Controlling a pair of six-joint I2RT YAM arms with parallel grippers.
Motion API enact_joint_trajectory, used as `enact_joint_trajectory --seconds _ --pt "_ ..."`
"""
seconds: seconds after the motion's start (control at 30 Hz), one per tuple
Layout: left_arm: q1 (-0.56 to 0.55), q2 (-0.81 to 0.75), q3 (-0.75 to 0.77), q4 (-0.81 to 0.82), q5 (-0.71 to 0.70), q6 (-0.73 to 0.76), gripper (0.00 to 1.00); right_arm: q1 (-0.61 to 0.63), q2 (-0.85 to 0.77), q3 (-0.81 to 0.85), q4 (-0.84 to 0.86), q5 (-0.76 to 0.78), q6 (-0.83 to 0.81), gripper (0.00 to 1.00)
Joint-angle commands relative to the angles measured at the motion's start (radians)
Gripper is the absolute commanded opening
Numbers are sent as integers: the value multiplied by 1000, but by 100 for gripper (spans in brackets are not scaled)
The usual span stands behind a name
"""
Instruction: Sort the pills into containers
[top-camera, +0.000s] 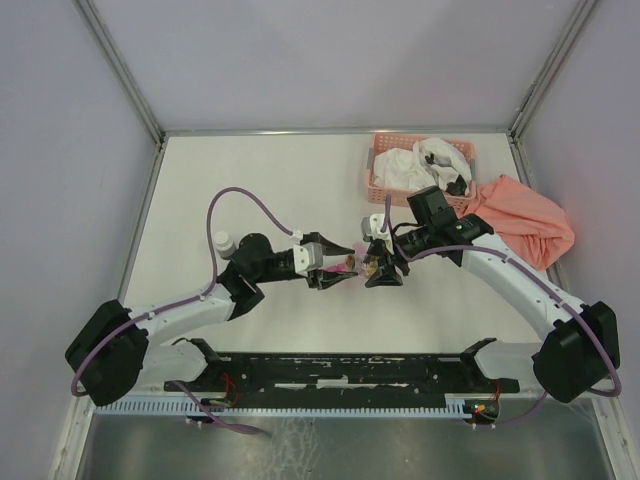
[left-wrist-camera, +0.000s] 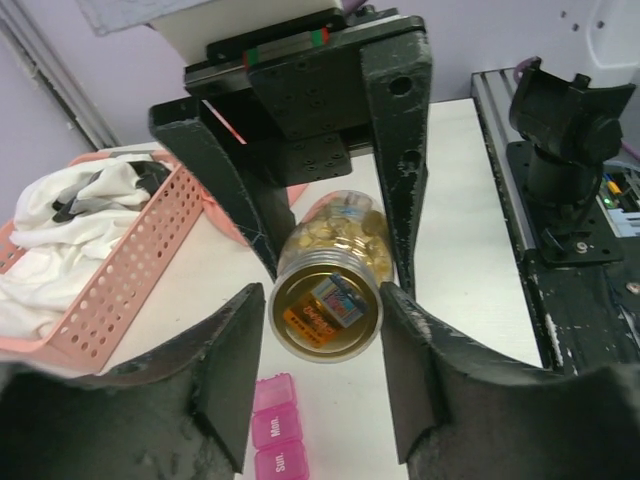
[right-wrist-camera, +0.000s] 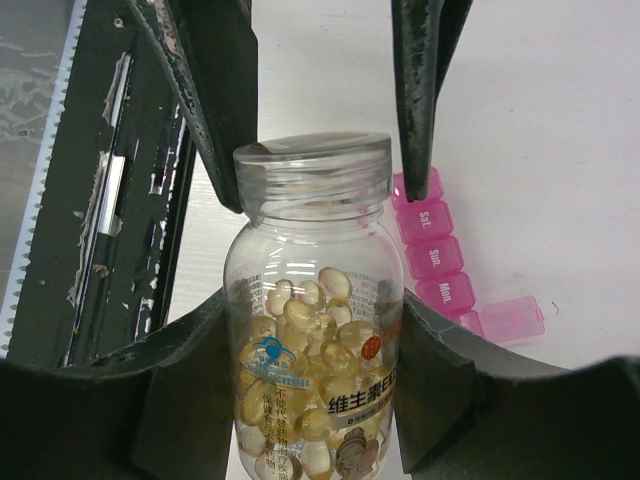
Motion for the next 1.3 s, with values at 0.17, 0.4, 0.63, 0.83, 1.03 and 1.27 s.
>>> enact_joint_trajectory --seconds 0.17,0.4,0.63,0.83,1.03,1.27 --pt "3 -19 33 60 84 -142 30 4 -9 42 8 -39 -13 2" --pt "-9 -79 -83 269 -141 -542 11 4 -5 43 28 -6 18 2" --pt "-117 -172 -139 205 -559 -962 7 3 2 41 56 12 50 2" --pt "-140 -234 -143 71 -710 -1170 7 3 5 40 60 14 56 2" --pt "-140 -270 -122 -19 -738 -1205 6 3 7 40 61 12 60 2" --pt "-140 -287 -124 -70 -730 -1233 4 4 8 41 60 10 60 2"
